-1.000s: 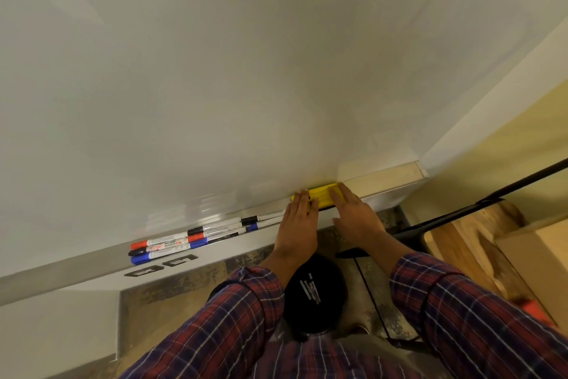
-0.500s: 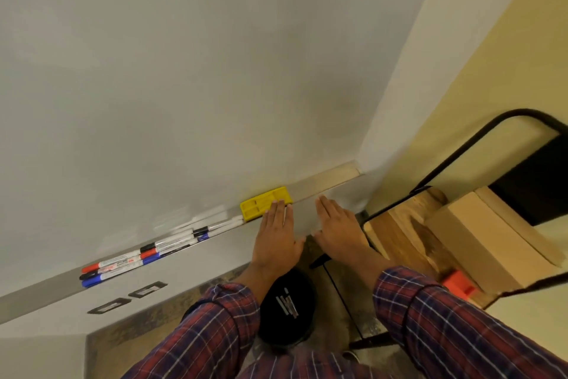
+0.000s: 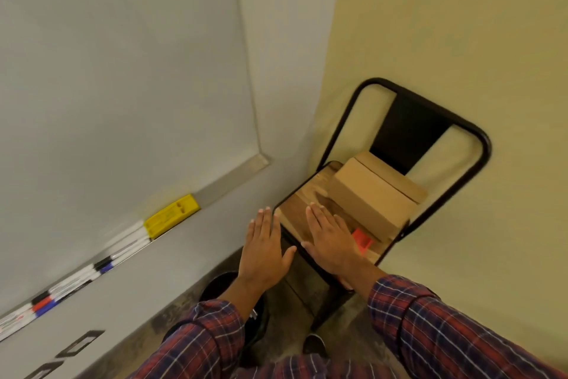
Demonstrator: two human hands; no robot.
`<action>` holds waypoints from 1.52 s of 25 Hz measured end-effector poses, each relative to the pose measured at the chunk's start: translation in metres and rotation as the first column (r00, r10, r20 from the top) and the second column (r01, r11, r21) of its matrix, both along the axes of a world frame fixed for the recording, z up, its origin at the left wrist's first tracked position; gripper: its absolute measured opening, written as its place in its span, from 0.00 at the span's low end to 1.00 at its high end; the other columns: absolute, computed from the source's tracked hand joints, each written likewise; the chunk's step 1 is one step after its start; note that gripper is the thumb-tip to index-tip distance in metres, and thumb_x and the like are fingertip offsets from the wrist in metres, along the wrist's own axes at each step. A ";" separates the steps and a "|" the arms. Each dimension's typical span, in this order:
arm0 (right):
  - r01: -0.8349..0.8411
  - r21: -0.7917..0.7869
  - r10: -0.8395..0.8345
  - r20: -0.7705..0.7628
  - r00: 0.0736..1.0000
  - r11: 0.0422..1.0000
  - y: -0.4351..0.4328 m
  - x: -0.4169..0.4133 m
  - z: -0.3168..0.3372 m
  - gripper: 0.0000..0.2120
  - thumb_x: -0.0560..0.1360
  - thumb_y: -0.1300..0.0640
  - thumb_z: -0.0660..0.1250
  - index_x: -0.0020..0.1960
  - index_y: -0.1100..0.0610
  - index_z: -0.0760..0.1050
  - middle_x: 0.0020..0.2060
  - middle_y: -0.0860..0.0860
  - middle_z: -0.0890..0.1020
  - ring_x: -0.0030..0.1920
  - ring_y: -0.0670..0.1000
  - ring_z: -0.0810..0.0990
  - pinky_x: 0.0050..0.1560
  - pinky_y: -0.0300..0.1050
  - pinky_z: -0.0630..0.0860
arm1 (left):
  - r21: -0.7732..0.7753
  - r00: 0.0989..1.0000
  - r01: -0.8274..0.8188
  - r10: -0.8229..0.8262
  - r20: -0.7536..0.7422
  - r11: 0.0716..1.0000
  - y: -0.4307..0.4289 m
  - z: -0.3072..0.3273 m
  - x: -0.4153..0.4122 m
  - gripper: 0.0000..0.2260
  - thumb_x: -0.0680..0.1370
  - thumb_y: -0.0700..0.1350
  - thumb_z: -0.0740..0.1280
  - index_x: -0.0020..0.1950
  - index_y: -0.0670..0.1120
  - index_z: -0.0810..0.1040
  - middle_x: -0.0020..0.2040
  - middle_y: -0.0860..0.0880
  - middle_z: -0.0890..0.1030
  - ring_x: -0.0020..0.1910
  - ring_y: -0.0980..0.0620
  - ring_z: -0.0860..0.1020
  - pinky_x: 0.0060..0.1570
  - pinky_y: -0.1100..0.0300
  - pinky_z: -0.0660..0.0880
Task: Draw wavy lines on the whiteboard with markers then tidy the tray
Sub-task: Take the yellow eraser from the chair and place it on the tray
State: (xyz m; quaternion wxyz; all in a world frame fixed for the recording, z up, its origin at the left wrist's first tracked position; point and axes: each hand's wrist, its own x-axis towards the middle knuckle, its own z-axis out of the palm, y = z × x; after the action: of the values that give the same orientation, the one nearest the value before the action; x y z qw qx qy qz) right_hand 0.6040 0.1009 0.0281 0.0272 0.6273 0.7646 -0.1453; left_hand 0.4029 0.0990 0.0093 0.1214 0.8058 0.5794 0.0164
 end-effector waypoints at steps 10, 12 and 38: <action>0.123 -0.047 -0.123 0.006 0.992 0.991 -0.051 0.108 -0.023 0.43 0.81 0.32 0.55 0.84 0.57 0.43 0.84 0.54 0.51 0.83 0.55 0.51 0.81 0.57 0.50 | -0.082 0.984 0.174 -0.176 -0.023 0.981 -0.019 -0.012 0.118 0.43 0.83 0.70 0.47 0.86 0.41 0.43 0.87 0.40 0.43 0.86 0.43 0.40 0.84 0.46 0.39; 0.126 -0.079 -0.126 0.004 0.992 0.989 -0.054 0.118 -0.030 0.45 0.81 0.29 0.54 0.84 0.57 0.43 0.84 0.54 0.51 0.83 0.55 0.51 0.82 0.57 0.52 | -0.110 0.979 0.199 -0.203 -0.025 0.974 -0.021 -0.017 0.132 0.43 0.83 0.72 0.45 0.86 0.41 0.43 0.87 0.41 0.44 0.86 0.43 0.41 0.84 0.46 0.39; -0.163 0.063 0.167 -0.068 0.984 0.985 -0.032 0.079 -0.025 0.35 0.80 0.52 0.69 0.82 0.55 0.58 0.80 0.54 0.64 0.80 0.56 0.62 0.78 0.54 0.59 | -0.168 0.969 0.099 -0.057 0.239 0.981 -0.030 -0.018 0.070 0.34 0.82 0.42 0.69 0.85 0.45 0.58 0.81 0.45 0.67 0.82 0.45 0.61 0.85 0.48 0.52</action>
State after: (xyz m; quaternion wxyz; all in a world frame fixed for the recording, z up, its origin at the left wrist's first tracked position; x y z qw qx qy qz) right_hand 0.6833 0.0693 0.0032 -0.0070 0.5567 0.8182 -0.1433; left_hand 0.4725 0.0690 -0.0089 0.2611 0.8064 0.5279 0.0541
